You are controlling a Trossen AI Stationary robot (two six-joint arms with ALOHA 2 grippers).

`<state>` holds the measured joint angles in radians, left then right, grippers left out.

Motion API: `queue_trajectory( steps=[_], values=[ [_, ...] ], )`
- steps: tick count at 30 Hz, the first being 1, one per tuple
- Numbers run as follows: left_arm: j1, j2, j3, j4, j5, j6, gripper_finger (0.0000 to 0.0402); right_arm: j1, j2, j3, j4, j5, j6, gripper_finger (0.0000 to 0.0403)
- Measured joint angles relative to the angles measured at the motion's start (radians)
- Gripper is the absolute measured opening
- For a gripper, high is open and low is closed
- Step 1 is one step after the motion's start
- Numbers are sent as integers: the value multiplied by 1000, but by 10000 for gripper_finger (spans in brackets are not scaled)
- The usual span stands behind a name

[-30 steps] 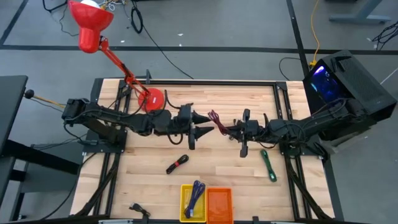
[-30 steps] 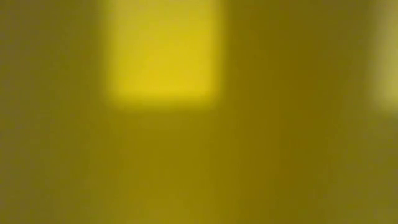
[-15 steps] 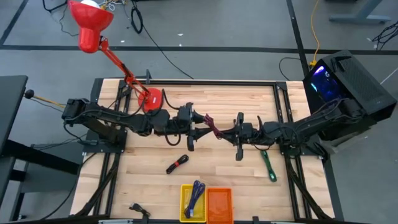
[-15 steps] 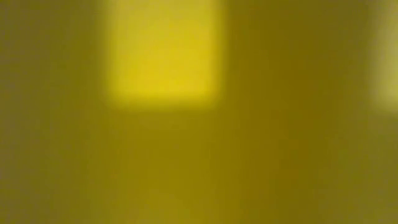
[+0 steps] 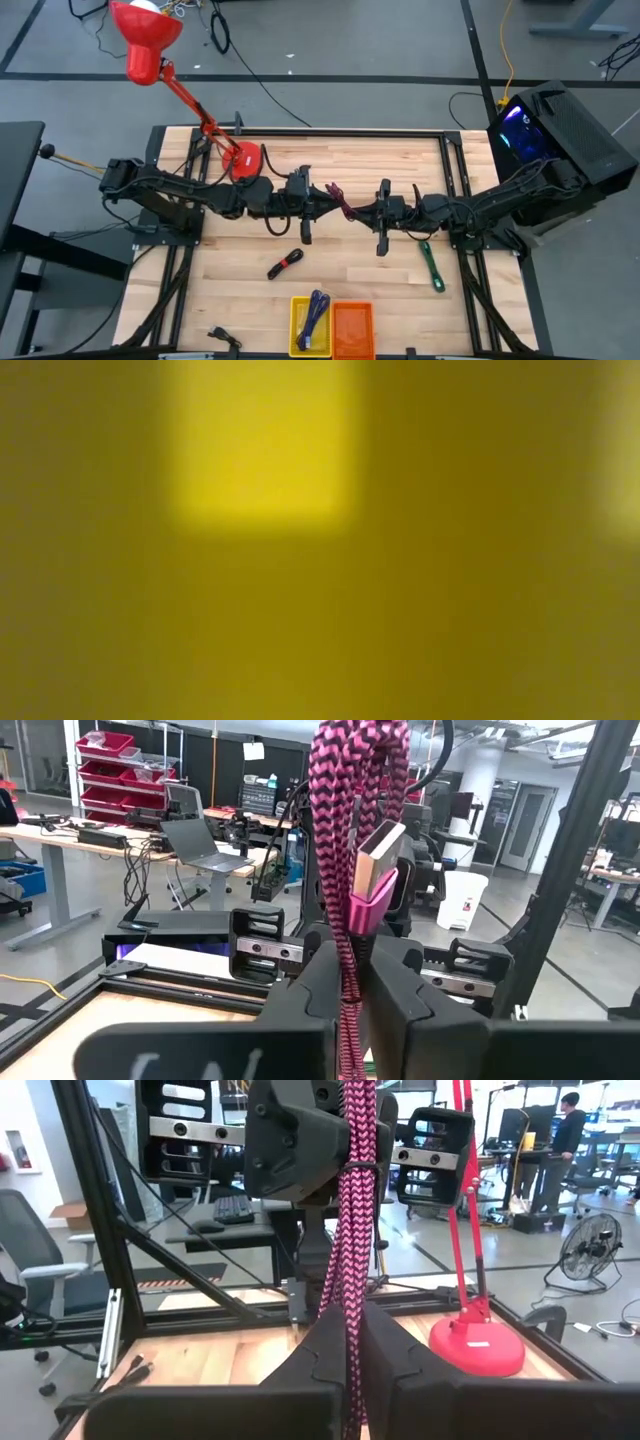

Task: Pick & Place USB Port
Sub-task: Put the pink charger cable into the yellow bin

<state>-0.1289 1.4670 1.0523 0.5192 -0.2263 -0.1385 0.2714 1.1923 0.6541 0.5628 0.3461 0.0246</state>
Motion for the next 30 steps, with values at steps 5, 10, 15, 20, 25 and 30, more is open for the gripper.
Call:
queue_trajectory(
  steps=[5, 10, 15, 20, 25, 30],
  values=[
    [0, 0, 0, -6, -13, 2, 24, 0, 0, 0, -2, 14, -7, 17],
    [-16, -1, 0, -57, -38, -6, 24, -3, 0, -1, -11, 59, -36, 43],
    [-62, -1, -2, -120, -122, -6, 24, -9, -32, -1, -47, 54, -36, 63],
    [-107, -1, -2, -192, -128, -73, 24, -10, -102, 0, -116, 62, -42, 78],
    [-198, -1, -1, -322, -116, -205, 24, -13, -193, 0, -278, 177, -36, 92],
    [-321, 0, -1, -399, -115, -381, 24, -13, -259, 0, -394, 251, -6, 101]
  ],
)
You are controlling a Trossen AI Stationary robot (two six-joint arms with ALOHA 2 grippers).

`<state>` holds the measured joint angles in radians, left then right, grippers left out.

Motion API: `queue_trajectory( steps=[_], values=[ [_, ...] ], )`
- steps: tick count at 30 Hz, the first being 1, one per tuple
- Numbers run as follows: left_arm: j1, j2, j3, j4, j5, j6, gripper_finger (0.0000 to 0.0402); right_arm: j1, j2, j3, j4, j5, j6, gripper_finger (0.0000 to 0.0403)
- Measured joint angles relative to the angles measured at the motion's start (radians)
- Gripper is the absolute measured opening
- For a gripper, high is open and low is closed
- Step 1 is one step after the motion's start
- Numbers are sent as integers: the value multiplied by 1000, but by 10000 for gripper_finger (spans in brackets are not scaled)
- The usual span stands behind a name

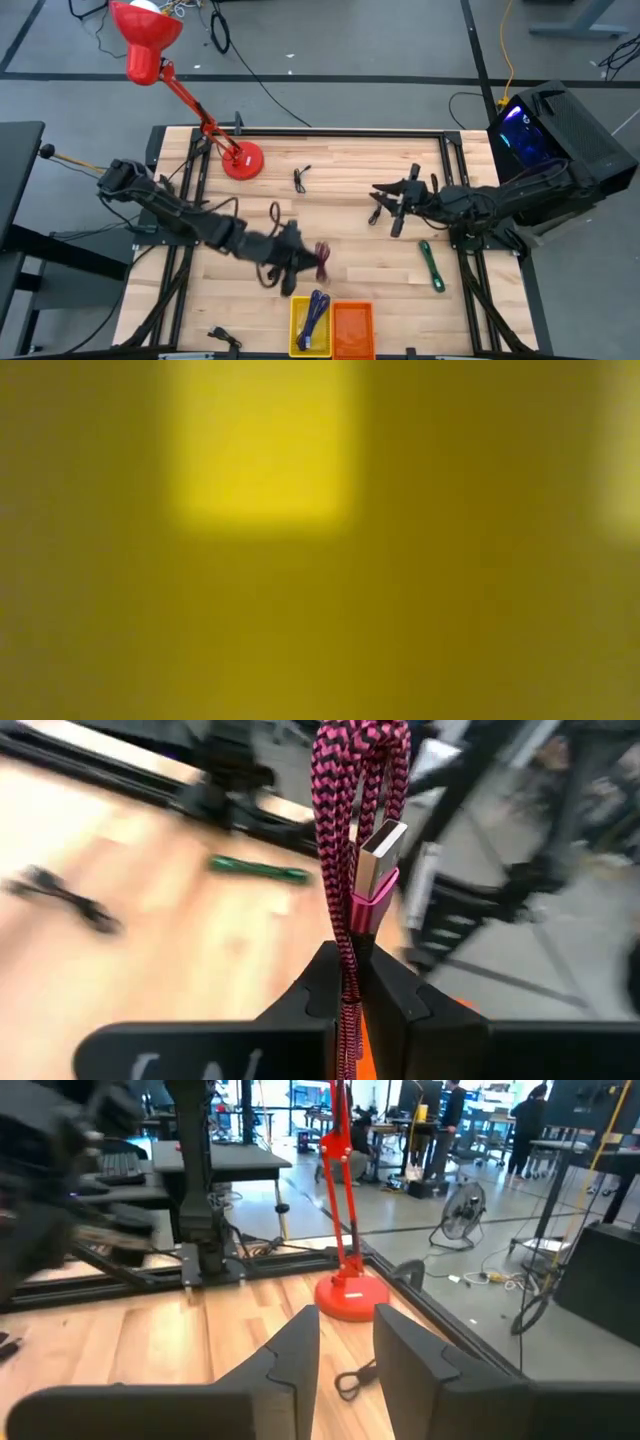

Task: Pick & Place USB Port
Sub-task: Put the pink charger cable into the yellow bin

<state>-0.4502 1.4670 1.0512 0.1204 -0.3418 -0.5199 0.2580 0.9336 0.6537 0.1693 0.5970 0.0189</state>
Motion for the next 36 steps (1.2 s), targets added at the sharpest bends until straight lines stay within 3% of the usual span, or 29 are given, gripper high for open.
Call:
queue_trajectory(
  steps=[5, 10, 14, 21, 36],
  values=[
    [-123, 6, 1, -37, -69, -139, 24, -11, -20, 0, -8, 0, 0, 102],
    [-216, 112, 1, -1, -167, -312, 24, -13, -19, 0, -13, -3, 13, 102],
    [-240, 203, 2, 92, -141, -388, 24, -13, -19, 0, -14, -3, 15, 102],
    [-238, 295, 1, 110, -82, -535, 24, -13, -19, 0, -26, -11, 16, 102],
    [-241, 340, 1, 117, -17, -685, 24, -27, -19, 0, -88, -10, 25, 102]
  ],
)
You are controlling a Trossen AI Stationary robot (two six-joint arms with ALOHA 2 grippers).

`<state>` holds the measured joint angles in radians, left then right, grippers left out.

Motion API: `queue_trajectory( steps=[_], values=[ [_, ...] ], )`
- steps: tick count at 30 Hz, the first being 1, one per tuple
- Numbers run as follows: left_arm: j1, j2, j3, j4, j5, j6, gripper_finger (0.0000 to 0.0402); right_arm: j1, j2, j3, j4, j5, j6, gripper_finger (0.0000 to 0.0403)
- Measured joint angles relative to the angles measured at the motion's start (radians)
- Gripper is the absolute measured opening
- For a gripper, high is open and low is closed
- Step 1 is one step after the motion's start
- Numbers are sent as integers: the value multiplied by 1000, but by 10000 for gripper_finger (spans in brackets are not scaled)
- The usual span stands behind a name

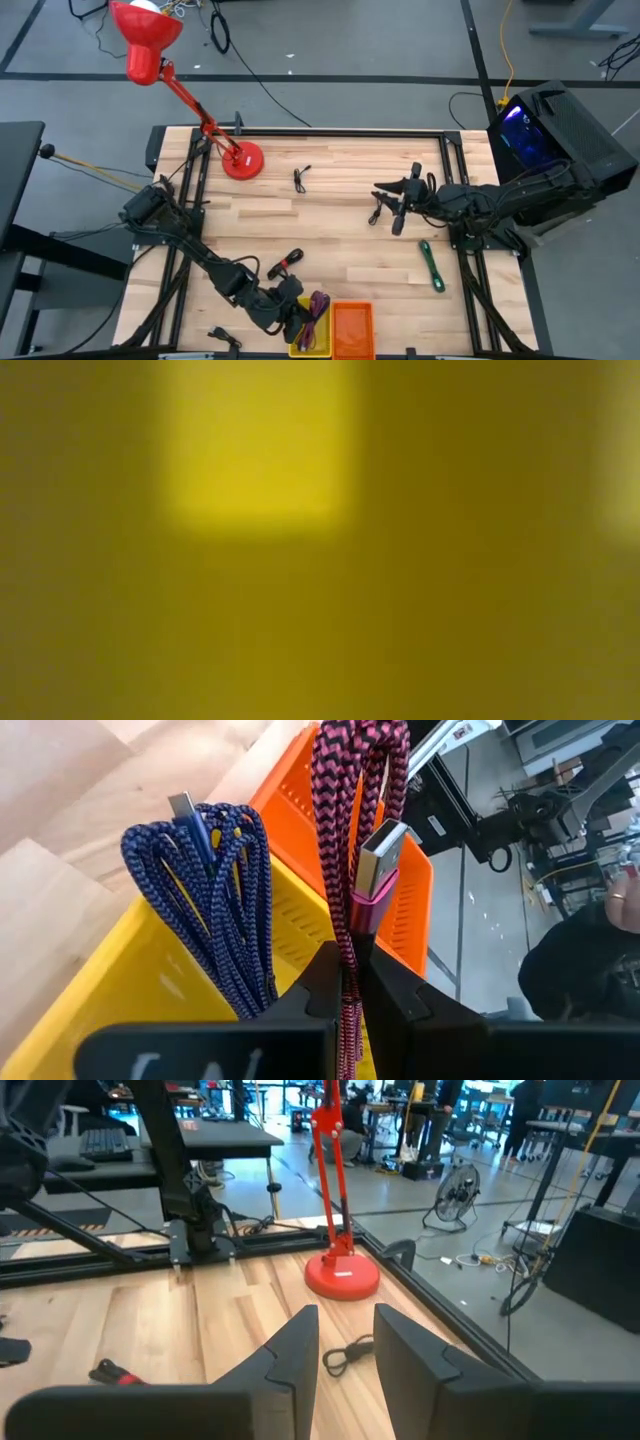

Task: Pick & Place USB Port
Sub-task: Put the pink charger cable into the yellow bin, then put the green charger cable into the yellow bin

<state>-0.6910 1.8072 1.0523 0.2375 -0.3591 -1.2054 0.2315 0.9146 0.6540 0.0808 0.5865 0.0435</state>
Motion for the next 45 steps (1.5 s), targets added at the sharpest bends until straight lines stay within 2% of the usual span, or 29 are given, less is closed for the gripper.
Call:
queue_trajectory(
  steps=[3, 10, 14, 19, 22, 27, 32, 38, 42, 45],
  values=[
    [0, 0, 0, -1, -6, -14, 29, -10, 0, 0, -29, 0, 1, 102],
    [-3, 1, 0, 37, 1, -13, 118, -22, 0, 0, -83, 0, 1, 102],
    [-3, 1, 0, 43, 17, -14, 151, -22, 0, 0, -105, 0, 1, 102],
    [-2, 0, 0, 43, -4, -4, 167, -21, 0, 0, -108, 0, 1, 102],
    [7, -13, 0, 48, -39, 64, 166, -21, -1, 2, -199, -25, 39, 102],
    [21, -68, 2, 54, -124, 265, 163, -21, -10, 2, -597, -170, 292, 102],
    [41, -123, 3, 49, -145, 452, 163, 4, -11, 1, -934, -304, 595, 102],
    [64, -162, 3, -20, -146, 548, 163, 137, -4, 1, -1098, -509, 876, 102],
    [68, -167, 3, -71, -155, 568, 163, 263, 0, 0, -1191, -531, 1082, 102],
    [72, -167, 3, -112, -159, 566, 163, 344, 3, -4, -1171, -499, 1218, 102]
  ],
)
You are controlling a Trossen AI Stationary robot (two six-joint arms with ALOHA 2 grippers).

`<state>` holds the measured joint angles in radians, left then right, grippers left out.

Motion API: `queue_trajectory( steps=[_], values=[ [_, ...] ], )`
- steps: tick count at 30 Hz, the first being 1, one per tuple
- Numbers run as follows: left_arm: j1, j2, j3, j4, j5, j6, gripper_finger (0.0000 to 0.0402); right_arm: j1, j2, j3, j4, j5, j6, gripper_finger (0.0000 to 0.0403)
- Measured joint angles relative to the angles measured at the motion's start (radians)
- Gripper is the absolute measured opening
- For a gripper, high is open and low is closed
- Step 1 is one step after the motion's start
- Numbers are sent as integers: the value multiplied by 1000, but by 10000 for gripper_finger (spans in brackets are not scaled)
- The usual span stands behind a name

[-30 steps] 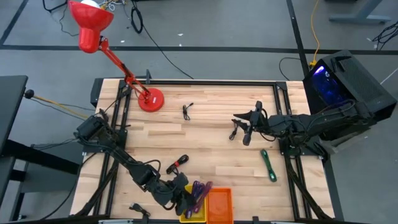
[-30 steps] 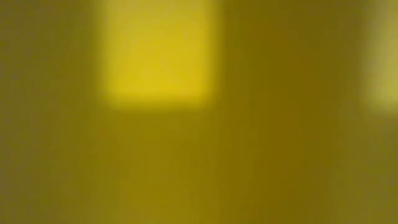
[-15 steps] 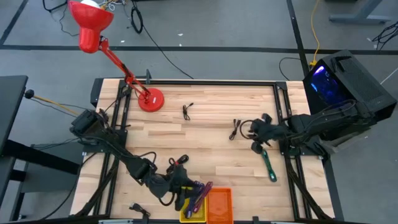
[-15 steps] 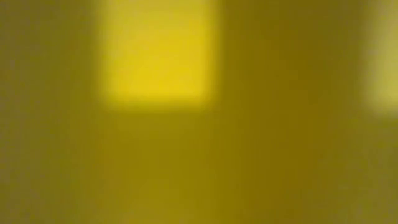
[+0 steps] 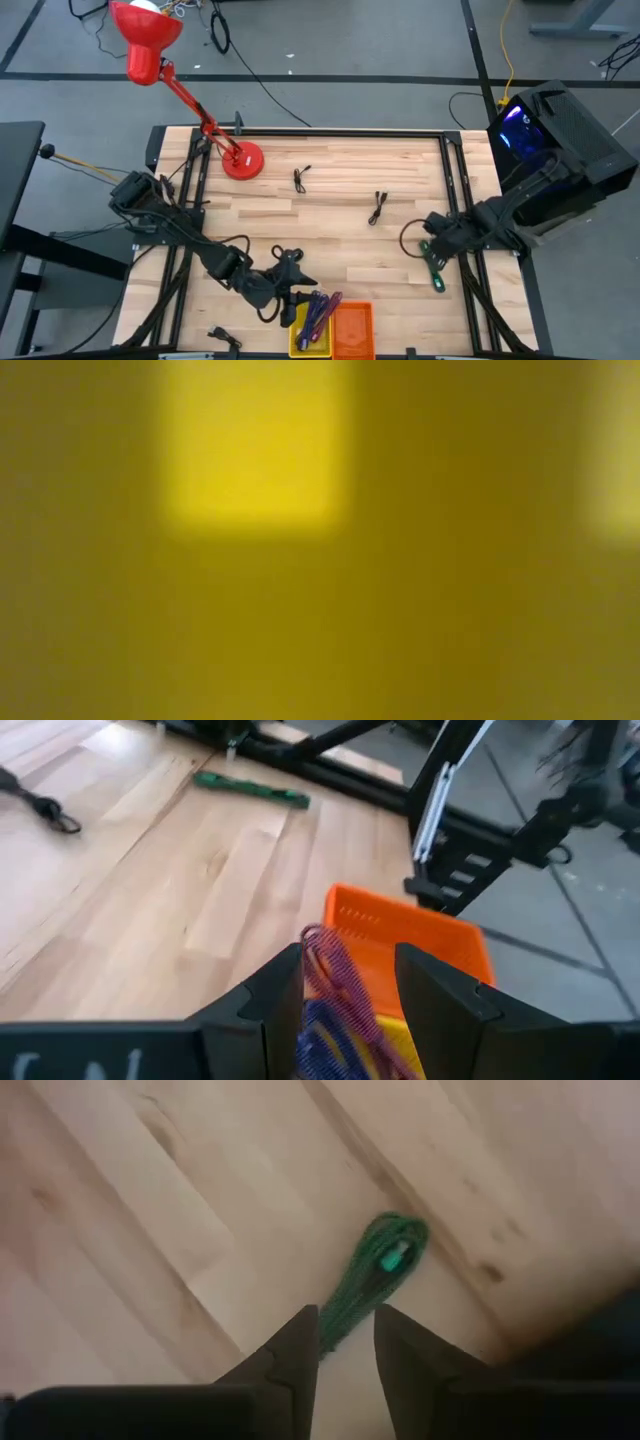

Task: Pick & Place USB Port
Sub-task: Put the green charger cable into the yellow bin

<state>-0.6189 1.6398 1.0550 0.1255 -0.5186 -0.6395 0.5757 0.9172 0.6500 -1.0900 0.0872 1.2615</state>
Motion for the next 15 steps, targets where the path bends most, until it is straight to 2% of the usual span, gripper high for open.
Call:
queue_trajectory(
  steps=[6, 15],
  values=[
    [0, 0, 0, -27, -1, 8, 163, 118, 45, -76, 105, -23, 212, 102],
    [0, 0, 0, -28, -1, 33, 163, 171, 117, -154, 263, -83, 276, 102]
  ],
)
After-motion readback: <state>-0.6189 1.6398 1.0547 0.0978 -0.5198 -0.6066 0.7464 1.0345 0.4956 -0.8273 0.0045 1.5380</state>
